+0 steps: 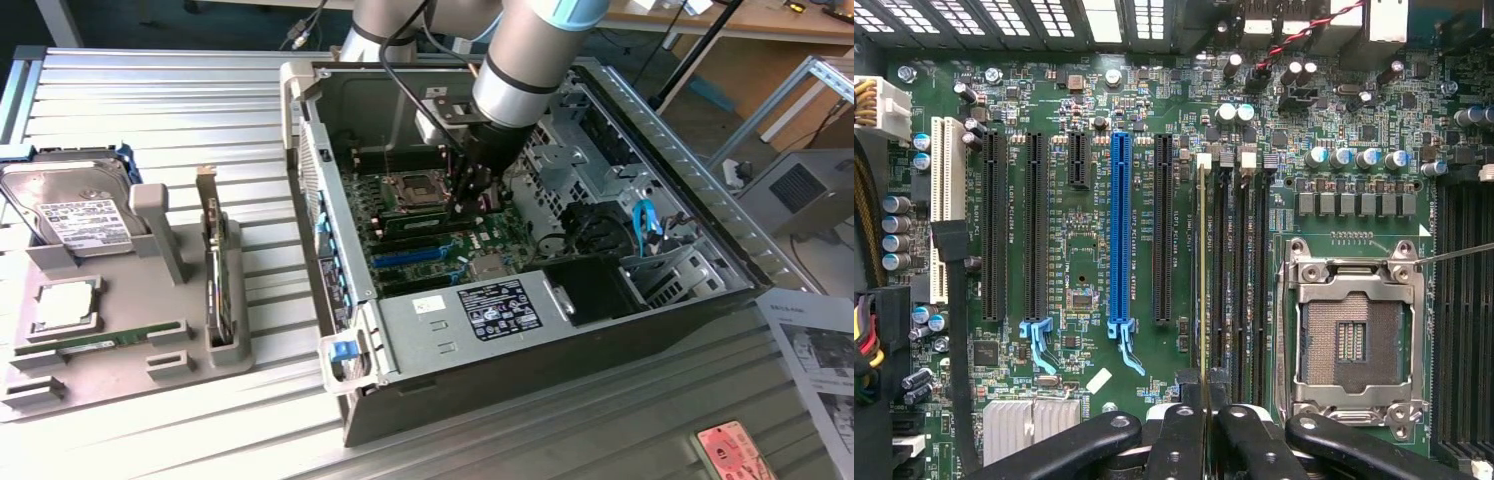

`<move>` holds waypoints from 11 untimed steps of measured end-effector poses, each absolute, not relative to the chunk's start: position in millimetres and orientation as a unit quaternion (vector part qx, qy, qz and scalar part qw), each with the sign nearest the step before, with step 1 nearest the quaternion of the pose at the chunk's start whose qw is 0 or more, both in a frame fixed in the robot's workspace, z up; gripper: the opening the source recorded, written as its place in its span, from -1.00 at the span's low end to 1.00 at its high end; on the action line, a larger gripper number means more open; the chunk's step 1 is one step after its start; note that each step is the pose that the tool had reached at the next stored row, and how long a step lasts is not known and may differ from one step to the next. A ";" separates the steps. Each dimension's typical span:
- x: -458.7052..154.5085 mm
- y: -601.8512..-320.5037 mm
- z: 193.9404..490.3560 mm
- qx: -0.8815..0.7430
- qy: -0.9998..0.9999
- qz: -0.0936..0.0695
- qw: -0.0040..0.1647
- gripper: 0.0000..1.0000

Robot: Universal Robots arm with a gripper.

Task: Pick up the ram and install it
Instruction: 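Insert the ram into the slot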

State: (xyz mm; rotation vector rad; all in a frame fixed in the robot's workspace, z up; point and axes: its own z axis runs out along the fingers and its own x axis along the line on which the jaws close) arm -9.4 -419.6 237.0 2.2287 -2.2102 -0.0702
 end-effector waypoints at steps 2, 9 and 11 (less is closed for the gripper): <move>-9.4 -419.6 237.0 0.710 -0.704 -0.022 0.001 -0.76; -8.8 -419.5 239.2 0.710 -0.704 -0.023 0.001 -0.76; -8.8 -419.6 239.3 0.710 -0.704 -0.023 0.002 -0.76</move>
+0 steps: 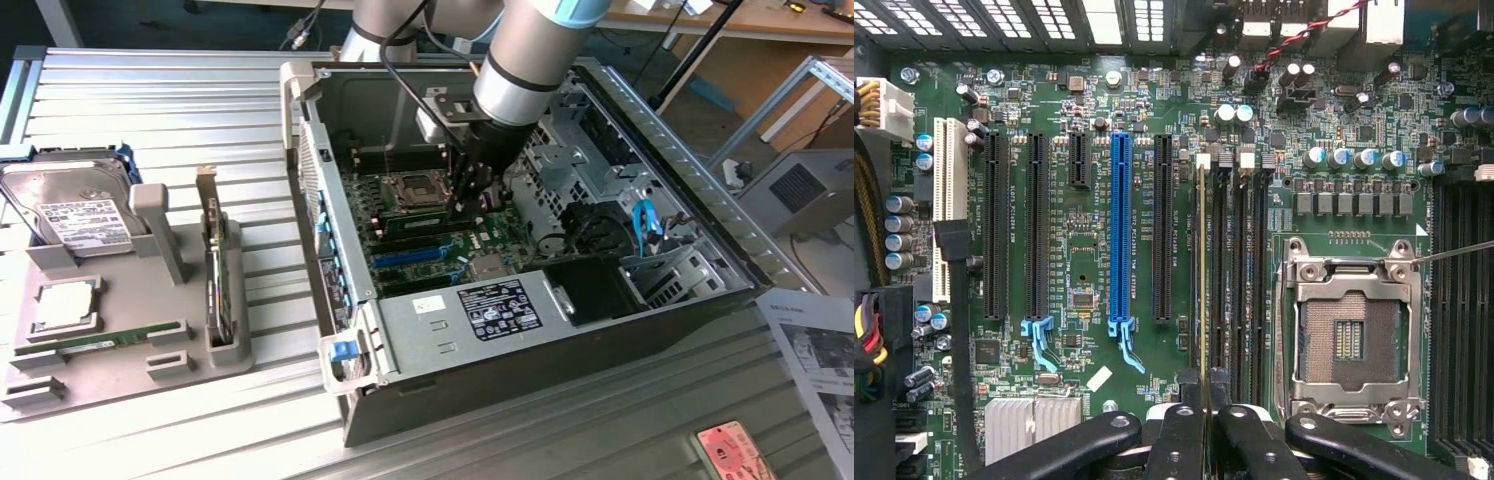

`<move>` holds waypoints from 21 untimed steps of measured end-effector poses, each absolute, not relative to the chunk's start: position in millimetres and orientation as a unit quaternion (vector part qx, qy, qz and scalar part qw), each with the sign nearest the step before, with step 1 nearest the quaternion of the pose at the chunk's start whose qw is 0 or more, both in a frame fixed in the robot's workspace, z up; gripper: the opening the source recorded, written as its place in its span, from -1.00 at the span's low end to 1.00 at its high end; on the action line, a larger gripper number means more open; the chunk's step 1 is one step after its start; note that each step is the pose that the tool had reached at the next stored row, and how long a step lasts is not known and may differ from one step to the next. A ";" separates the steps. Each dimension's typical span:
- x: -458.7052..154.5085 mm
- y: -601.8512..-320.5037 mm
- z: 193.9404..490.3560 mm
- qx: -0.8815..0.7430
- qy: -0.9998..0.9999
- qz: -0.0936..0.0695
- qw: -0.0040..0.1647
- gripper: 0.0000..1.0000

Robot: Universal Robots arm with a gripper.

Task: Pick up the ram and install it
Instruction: 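Insert the ram into the slot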

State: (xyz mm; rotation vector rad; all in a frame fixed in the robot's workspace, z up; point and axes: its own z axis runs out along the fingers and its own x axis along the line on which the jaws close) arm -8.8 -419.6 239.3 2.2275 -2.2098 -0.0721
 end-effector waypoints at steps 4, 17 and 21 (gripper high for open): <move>-8.8 -419.6 239.3 0.708 -0.706 -0.023 0.002 -0.76; -8.8 -419.5 239.3 0.707 -0.707 -0.023 0.001 -0.76; -8.8 -419.5 239.3 0.706 -0.708 -0.023 0.002 -0.76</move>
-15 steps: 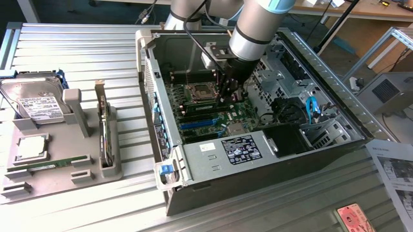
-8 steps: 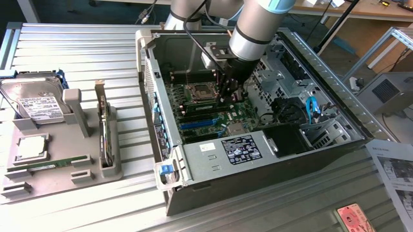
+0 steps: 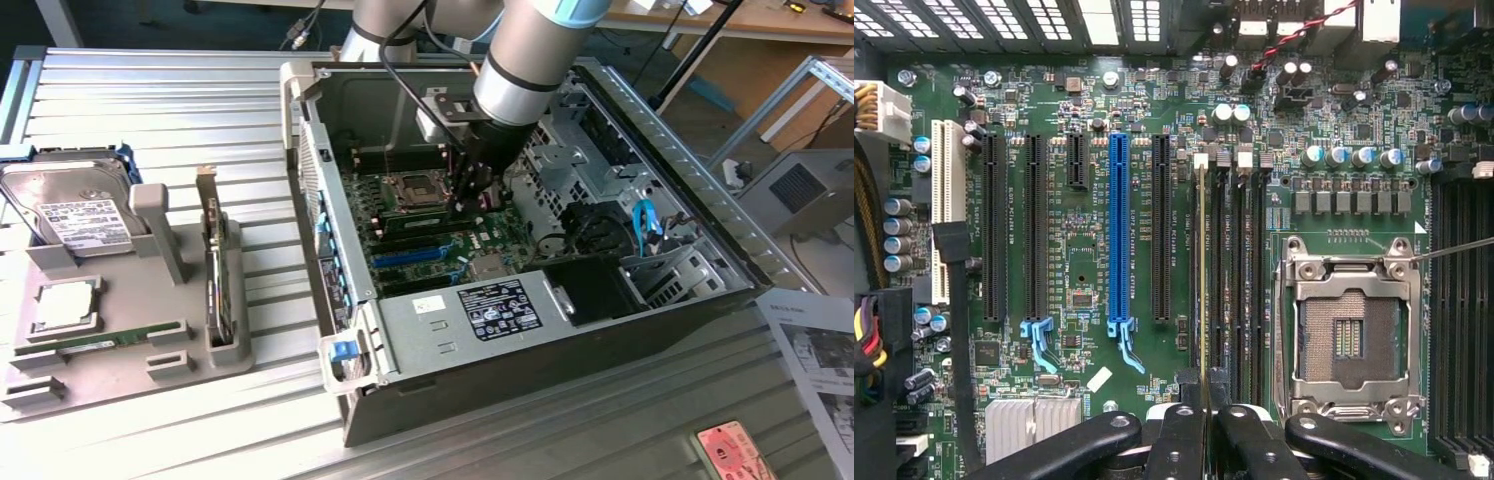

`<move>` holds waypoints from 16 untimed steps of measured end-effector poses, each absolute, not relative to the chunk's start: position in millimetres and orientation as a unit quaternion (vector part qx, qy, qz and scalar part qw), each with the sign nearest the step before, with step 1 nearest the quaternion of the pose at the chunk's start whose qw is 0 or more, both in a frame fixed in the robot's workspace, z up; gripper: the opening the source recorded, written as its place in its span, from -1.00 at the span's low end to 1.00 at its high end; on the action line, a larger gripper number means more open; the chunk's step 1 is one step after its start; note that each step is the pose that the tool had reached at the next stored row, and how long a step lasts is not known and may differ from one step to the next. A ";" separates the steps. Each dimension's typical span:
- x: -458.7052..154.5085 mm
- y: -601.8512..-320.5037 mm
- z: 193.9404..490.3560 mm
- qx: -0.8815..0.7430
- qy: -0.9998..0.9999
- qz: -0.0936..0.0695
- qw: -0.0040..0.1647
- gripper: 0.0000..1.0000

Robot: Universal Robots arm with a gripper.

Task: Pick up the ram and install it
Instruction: 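Insert the ram into the slot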

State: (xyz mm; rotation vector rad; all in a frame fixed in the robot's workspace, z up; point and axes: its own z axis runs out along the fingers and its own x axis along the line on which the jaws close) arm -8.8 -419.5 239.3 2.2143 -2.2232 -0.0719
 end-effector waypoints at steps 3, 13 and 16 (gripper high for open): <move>-8.8 -419.5 239.2 0.704 -0.710 -0.023 0.001 -0.76; -8.8 -419.5 237.7 0.704 -0.710 -0.023 0.001 -0.76; -8.8 -419.5 237.3 0.704 -0.710 -0.024 0.001 -0.76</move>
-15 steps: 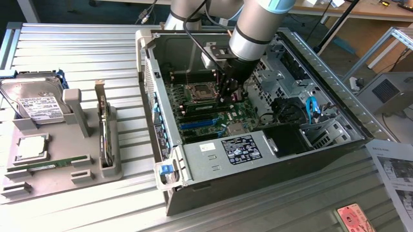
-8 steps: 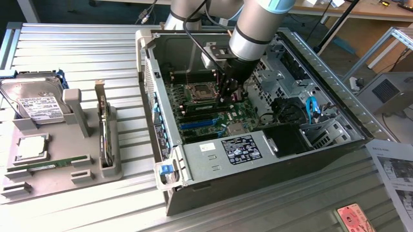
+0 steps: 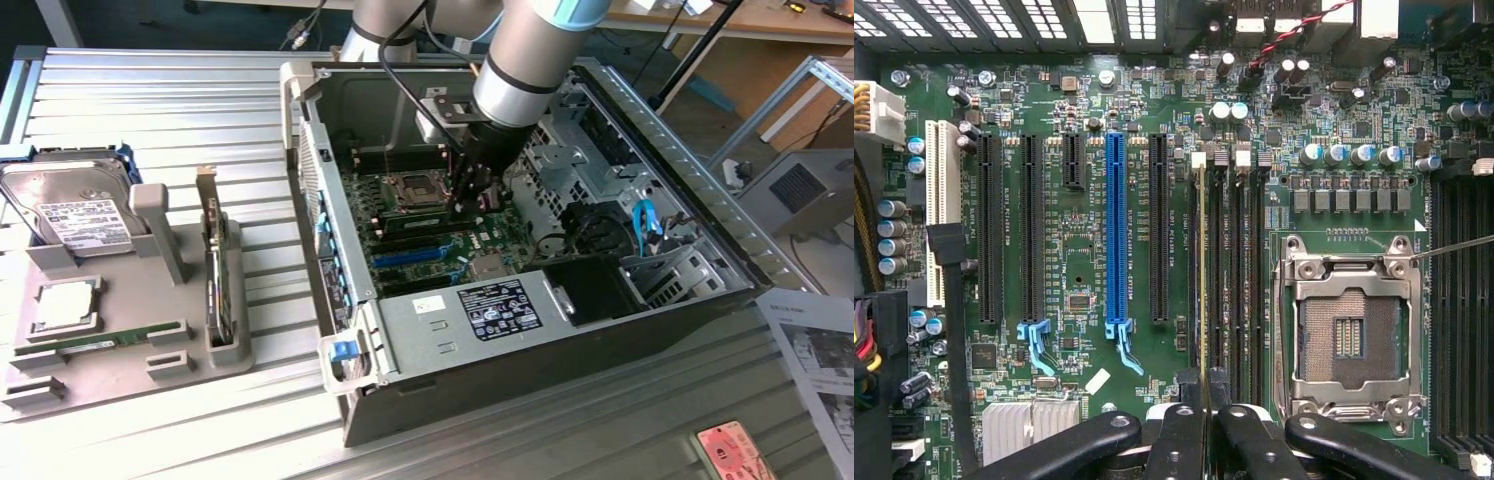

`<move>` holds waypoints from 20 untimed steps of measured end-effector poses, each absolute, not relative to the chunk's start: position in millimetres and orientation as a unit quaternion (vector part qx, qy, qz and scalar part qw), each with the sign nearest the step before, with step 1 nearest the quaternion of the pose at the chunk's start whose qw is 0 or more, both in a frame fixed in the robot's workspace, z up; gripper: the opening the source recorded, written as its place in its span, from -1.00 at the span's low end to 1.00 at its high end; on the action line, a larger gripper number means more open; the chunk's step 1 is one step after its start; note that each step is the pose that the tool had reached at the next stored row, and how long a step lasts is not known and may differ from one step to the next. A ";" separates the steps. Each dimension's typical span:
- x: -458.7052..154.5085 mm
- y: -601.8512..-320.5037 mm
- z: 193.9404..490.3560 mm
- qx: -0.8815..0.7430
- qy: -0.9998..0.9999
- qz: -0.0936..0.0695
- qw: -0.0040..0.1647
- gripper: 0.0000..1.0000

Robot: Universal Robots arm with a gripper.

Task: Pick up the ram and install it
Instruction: 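Insert the ram into the slot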

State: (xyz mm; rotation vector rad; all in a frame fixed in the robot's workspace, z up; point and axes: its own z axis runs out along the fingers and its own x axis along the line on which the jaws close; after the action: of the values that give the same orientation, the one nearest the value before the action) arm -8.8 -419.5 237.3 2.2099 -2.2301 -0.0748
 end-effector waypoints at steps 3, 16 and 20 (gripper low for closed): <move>-8.8 -419.4 237.2 0.704 -0.710 -0.024 0.000 -0.76; -8.8 -419.1 236.1 0.704 -0.710 -0.024 0.000 -0.76; -8.7 -419.1 235.1 0.704 -0.710 -0.024 0.000 -0.76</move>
State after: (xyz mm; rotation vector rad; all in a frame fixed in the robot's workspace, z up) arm -8.7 -419.1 235.1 2.2102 -2.2302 -0.0751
